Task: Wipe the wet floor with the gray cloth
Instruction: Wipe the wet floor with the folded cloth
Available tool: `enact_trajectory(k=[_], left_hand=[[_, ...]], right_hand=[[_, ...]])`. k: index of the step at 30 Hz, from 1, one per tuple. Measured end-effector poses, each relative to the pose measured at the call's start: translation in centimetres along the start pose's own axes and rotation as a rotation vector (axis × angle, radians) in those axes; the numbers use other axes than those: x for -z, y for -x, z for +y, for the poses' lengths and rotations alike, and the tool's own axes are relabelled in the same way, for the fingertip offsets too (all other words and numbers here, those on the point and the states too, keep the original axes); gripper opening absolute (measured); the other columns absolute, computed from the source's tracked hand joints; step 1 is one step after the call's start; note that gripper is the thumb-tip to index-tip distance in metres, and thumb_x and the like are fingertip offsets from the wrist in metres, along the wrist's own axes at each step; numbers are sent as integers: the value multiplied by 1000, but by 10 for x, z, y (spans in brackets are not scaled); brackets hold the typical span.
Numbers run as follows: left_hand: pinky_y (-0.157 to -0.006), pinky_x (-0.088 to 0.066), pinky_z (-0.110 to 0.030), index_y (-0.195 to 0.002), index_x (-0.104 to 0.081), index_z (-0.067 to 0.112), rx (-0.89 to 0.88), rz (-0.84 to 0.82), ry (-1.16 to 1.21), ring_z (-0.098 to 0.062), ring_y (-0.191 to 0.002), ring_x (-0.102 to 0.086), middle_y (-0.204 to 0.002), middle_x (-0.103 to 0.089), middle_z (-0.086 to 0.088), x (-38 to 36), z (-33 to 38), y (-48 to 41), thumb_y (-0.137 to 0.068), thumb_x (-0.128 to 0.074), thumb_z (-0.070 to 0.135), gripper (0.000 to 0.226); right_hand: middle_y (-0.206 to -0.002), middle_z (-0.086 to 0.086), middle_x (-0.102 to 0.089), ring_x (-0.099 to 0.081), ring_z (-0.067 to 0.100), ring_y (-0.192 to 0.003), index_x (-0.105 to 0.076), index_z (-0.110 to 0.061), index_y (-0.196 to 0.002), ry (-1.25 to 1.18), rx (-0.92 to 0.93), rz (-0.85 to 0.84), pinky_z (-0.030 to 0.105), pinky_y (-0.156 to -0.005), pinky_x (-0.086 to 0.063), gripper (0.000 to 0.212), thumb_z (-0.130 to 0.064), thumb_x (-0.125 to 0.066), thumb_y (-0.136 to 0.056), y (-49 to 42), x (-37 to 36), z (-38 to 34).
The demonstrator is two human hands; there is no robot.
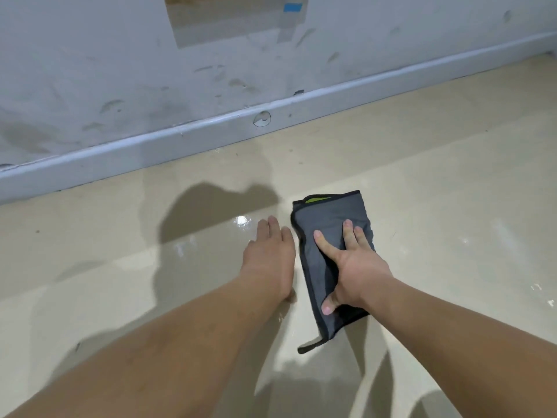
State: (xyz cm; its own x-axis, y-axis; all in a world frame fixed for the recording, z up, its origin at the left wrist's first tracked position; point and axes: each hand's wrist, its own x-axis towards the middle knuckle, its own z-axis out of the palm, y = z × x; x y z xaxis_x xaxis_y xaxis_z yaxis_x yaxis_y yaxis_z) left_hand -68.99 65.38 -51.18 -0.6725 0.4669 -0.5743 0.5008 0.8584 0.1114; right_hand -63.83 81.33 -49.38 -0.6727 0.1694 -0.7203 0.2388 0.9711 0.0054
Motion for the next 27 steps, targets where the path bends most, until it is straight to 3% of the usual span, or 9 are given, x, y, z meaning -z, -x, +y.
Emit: enact_trajectory(k=[5,8,12,15,17,19,21,24,27], left_hand=[[-116,-36,-42,-161,7,4,-39,-18,-32,-37,-157,12,-169,16,-22,0,-8,3,-75,-81,65,137],[-107,-43,-45,-160,-3,-1,-21,-57,-102,-44,-155,1,-167,6,-29,4,3,-5,-73,-89,51,133],[-98,-50,-44,-157,-24,-1,17,-113,-154,-47,-150,-10,-164,-10,-31,11,15,-17,-76,-88,35,109],[-107,-46,-49,-153,-29,0,83,-76,-88,-45,-152,-7,-164,-8,-30,8,18,-17,-85,-78,22,86],[-114,-40,-51,-158,-13,-1,99,-37,-46,-42,-155,0,-168,4,-27,-1,15,-16,-83,-80,22,103],[-117,-35,-48,-161,0,5,120,-59,-7,-36,-157,8,-169,13,-19,-5,13,-9,-71,-90,38,132],[-120,-30,-44,-162,6,12,158,-73,10,-31,-158,16,-170,19,-14,-3,12,-1,-67,-92,47,141],[-123,-23,-42,-162,9,11,259,-48,-80,-36,-157,18,-168,22,-19,7,32,12,-74,-87,42,134],[-121,-28,-41,-160,-6,8,252,11,-162,-36,-157,8,-168,15,-17,19,64,15,-81,-80,26,110]], right_hand=[[-165,5,33,21,26,-155,22,-57,-150,-68,-83,-13,50,-122,-29,149,-64,-92,-55,-22,33,-4],[-166,6,31,20,27,-155,22,-57,-150,-68,-111,-1,52,-122,-28,153,-66,-93,-49,-39,48,-3],[-166,7,29,20,29,-155,20,-57,-151,-74,-70,44,56,-123,-23,157,-70,-92,-43,-65,68,4],[-167,8,27,19,31,-155,16,-56,-153,-48,4,44,58,-123,-17,157,-75,-90,-39,-82,87,10],[-167,7,28,20,31,-155,15,-56,-154,-53,29,45,57,-123,-12,156,-77,-88,-38,-92,97,17],[-167,6,27,21,31,-155,14,-56,-154,-36,71,49,57,-124,-9,154,-80,-86,-39,-100,105,29],[-167,5,26,19,31,-155,14,-55,-154,-4,108,54,56,-125,-8,152,-83,-83,-41,-105,108,40],[-167,8,28,17,32,-155,19,-51,-154,46,105,41,55,-125,-10,151,-86,-79,-45,-99,104,75],[-166,9,28,16,34,-156,22,-51,-154,47,68,54,55,-125,-14,151,-89,-76,-45,-85,92,134]])
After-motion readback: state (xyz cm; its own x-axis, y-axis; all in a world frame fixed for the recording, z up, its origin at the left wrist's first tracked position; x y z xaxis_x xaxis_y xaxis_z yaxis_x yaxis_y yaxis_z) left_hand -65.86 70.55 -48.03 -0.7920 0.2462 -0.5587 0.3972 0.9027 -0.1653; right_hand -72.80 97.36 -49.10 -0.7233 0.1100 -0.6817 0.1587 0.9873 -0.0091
